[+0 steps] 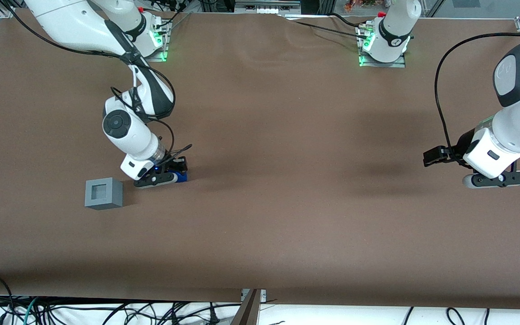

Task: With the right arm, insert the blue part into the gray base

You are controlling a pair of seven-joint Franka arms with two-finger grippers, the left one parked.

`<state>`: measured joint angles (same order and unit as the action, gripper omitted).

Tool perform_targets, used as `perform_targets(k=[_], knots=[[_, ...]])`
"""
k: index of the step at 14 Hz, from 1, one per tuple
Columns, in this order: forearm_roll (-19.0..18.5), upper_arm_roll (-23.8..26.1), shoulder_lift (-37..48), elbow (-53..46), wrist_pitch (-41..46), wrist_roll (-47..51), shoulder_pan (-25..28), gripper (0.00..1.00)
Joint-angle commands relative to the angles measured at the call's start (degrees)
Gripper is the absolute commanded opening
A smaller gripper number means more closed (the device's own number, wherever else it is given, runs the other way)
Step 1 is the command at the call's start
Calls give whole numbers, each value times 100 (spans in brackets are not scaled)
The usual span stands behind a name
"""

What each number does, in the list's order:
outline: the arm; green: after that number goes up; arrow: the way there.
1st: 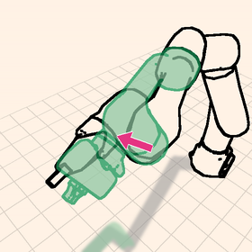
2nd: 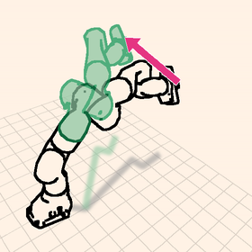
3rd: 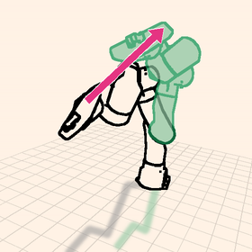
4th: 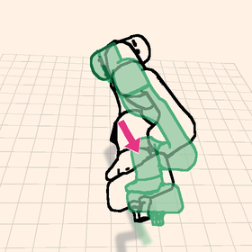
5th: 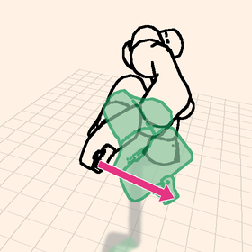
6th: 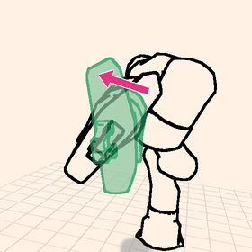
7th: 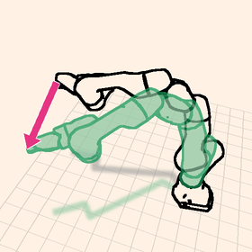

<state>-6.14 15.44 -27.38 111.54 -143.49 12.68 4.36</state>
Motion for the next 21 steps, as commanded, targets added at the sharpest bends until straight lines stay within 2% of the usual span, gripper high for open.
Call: perform_targets(k=[1, 3, 5, 8, 9, 12, 15, 21], knots=[[-54, -224, 329, -710, 1214, -195, -58, 0], [16, -645, 548, -975, 1735, -851, -119, 0], [95, -1172, 681, -1046, 1860, -1520, -163, 0], [648, -1893, 620, -1055, 1790, -2041, -172, 0], [684, -1982, 611, -1055, 1781, -2042, -190, 0], [693, -2018, 515, -1046, 1746, -1980, -225, 0], [746, -2010, 383, -941, 1290, -1989, -216, 0], [746, -1992, 224, -941, 1157, -2042, -216, 0]])
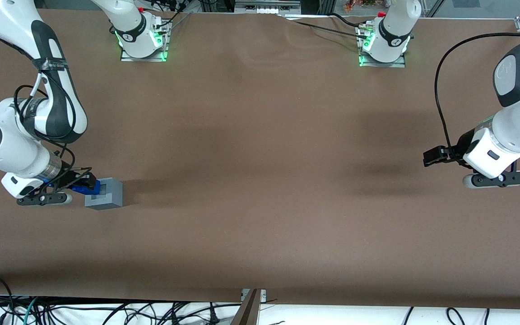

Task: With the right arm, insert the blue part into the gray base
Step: 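Carry the blue block over the gray base's opening, then lower the blue block into the gray base and open the right gripper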

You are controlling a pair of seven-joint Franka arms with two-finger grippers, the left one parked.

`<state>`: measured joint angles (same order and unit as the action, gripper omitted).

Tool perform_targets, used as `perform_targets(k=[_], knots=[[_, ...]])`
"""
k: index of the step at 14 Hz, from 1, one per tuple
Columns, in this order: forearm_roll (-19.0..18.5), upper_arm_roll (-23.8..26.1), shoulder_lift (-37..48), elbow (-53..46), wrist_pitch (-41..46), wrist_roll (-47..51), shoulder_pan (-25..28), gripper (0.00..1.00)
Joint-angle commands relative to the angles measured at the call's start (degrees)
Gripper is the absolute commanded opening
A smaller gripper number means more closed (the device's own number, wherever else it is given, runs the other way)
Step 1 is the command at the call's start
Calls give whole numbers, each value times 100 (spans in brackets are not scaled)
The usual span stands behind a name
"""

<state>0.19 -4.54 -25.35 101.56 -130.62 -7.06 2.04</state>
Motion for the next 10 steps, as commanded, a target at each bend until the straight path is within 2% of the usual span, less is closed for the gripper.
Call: perform_targets(k=[1, 10], knots=[[113, 15, -5, 66, -131, -67, 25, 0], [113, 129, -67, 66, -157, -207, 25, 0]])
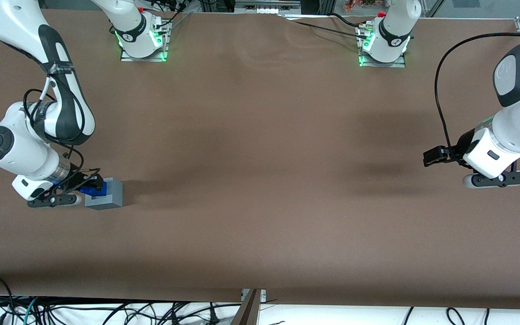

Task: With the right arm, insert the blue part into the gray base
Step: 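Lower the blue block into the gray base and open the right gripper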

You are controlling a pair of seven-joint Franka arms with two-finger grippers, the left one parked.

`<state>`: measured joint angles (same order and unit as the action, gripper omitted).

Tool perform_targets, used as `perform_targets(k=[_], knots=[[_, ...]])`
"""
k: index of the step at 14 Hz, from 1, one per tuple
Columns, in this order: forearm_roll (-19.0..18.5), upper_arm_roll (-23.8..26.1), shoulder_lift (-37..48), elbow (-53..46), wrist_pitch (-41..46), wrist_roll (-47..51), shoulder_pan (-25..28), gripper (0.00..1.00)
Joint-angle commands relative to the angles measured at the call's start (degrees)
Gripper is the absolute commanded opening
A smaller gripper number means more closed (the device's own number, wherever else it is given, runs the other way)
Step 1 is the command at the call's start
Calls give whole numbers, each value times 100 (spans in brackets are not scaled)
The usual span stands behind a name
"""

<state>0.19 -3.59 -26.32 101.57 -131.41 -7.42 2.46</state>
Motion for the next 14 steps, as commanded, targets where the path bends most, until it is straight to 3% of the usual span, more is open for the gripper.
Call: perform_targets(k=[1, 11, 12, 13, 14], knots=[[113, 34, 31, 65, -130, -207, -18, 0], [130, 34, -66, 39, -350, -532, -53, 0], [183, 34, -83, 39, -393, -533, -61, 13], [279, 34, -92, 39, -394, -559, -61, 69], [350, 34, -92, 30, -403, -568, -61, 99]])
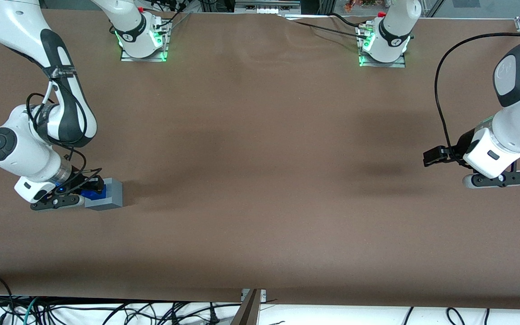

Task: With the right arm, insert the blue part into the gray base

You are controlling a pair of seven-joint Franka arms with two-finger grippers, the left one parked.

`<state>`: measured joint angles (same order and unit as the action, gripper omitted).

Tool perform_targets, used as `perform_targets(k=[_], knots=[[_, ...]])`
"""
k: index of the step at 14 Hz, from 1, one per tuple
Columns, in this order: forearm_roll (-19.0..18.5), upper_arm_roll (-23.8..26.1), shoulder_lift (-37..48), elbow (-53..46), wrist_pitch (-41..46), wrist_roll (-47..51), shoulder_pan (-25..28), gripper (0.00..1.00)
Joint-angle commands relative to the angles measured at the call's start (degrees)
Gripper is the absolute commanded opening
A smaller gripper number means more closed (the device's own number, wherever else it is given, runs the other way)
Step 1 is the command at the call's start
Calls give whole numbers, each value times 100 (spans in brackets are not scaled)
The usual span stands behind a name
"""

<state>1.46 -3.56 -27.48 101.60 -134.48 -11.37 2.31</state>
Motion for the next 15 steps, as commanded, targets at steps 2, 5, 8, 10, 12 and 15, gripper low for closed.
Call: perform_targets(k=[2, 5, 8, 10, 12, 15], knots=[[232, 22, 32, -8, -96, -147, -47, 100], [232, 30, 93, -35, -18, -138, -38, 100], [215, 48, 435, -341, 866, -24, -20, 100], [136, 135, 742, -631, 1763, 82, -20, 100], [-47, 180, 1225, -755, 2580, 126, -29, 100], [-128, 311, 1928, -905, 3636, 223, -108, 100]])
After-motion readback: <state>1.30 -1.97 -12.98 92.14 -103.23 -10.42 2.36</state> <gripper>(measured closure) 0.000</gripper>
